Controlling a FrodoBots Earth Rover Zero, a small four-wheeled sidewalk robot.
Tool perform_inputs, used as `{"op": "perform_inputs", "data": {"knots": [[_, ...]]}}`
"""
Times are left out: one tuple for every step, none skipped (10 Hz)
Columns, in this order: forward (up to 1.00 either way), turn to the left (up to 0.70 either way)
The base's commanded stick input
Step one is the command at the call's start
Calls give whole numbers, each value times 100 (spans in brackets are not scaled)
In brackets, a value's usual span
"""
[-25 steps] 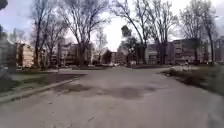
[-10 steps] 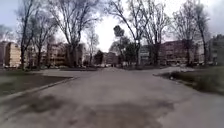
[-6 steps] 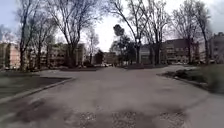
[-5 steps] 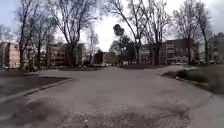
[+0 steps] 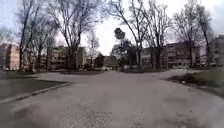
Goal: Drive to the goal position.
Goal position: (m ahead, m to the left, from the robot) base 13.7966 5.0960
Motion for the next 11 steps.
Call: {"op": "perform_inputs", "data": {"knots": [[70,0],[70,0],[70,0],[70,0],[70,0],[70,0],[70,0],[70,0],[70,0],[70,0],[70,0]]}}
